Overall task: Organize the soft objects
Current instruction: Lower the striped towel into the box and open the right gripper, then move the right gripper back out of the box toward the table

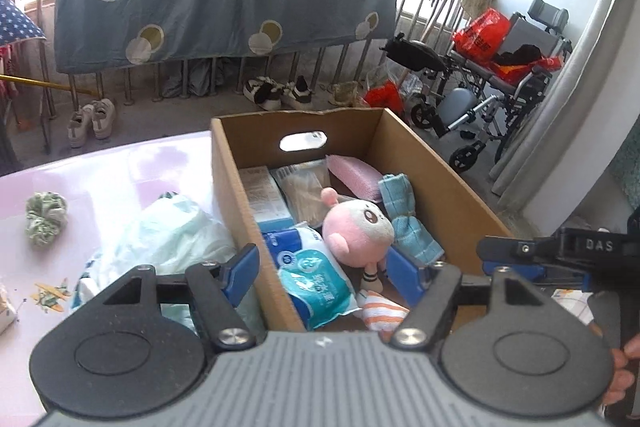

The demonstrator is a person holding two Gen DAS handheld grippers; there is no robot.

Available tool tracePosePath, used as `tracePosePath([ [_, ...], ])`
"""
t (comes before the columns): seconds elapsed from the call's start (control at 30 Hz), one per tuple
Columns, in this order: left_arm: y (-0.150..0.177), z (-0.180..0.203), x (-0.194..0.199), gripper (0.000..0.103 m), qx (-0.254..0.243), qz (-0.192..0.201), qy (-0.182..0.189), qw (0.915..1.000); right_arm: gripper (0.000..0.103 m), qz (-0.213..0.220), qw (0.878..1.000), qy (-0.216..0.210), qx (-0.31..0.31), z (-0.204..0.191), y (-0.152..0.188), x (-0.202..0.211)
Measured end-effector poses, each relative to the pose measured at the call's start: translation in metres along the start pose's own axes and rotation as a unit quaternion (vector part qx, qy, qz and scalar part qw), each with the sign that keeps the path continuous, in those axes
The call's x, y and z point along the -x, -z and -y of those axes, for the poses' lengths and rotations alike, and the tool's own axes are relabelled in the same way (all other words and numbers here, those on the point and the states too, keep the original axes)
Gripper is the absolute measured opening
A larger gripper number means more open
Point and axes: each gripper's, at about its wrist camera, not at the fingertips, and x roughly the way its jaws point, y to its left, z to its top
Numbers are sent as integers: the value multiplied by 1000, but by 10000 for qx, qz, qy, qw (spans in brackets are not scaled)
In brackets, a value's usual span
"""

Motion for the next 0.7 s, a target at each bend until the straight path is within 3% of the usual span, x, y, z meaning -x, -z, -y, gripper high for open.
tracePosePath([
  [0.17, 21, -31, 43, 74, 39, 291, -621, 9976, 61, -273, 9996, -61, -51, -7, -4, -11],
  [0.33, 54, -74, 73, 75, 221, 379, -1406, 9891, 67, -480, 9974, -416, 329, -45, 9, -24],
  [0.43, 72, -100, 84, 75, 240, 453, -2086, 9767, 68, -794, 9919, -651, 753, -86, 13, -43],
  [0.57, 88, -144, 91, 75, 388, 435, -3014, 9517, 73, -1295, 9771, -1081, 1298, -151, 16, -84],
  [0.63, 89, -168, 91, 75, 633, 415, -3324, 9401, 76, -1577, 9662, -1281, 1588, -185, 17, -112],
  [0.7, 88, -194, 88, 76, 1033, 371, -3387, 9345, 81, -1780, 9561, -1298, 1933, -220, 18, -144],
])
